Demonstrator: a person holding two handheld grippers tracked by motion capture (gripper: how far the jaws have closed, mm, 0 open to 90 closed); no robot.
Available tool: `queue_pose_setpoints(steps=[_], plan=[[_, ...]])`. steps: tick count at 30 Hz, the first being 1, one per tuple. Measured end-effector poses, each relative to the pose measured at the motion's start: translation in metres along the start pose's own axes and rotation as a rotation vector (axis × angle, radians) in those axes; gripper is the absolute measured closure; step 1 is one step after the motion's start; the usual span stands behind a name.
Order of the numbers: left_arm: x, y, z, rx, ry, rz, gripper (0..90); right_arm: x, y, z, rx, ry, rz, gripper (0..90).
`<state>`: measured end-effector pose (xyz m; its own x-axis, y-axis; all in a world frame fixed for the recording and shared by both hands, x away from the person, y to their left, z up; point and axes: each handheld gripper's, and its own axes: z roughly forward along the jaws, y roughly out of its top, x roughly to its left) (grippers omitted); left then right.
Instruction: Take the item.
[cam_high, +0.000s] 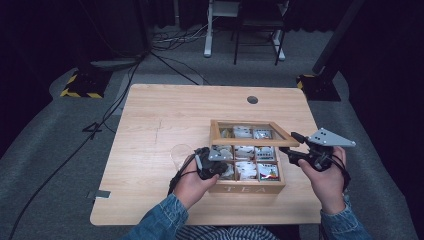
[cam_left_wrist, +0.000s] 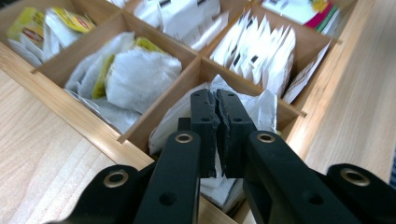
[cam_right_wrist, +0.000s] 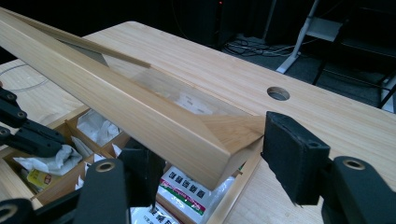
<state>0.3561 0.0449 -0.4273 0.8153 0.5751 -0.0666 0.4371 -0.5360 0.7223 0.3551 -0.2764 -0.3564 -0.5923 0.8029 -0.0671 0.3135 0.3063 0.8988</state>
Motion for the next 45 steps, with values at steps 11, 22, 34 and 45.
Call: queue_pose_setpoints(steps=[11,22,34,45], plan=[[0.003,0.002,-0.016,-0.047,-0.025,-0.025,86.2,-0.001,0.0,0.0,-0.006,0.0,0.004,40.7],[0.003,0.0,-0.036,-0.071,0.002,-0.04,86.2,-0.002,0.004,0.001,-0.013,0.0,0.007,40.7],[0.016,-0.008,-0.062,-0.105,0.053,-0.083,86.2,-0.005,0.007,0.003,-0.022,0.002,0.009,40.4],[0.035,-0.013,-0.084,-0.137,0.104,-0.13,86.2,-0.005,0.008,0.004,-0.027,0.001,0.011,40.4]])
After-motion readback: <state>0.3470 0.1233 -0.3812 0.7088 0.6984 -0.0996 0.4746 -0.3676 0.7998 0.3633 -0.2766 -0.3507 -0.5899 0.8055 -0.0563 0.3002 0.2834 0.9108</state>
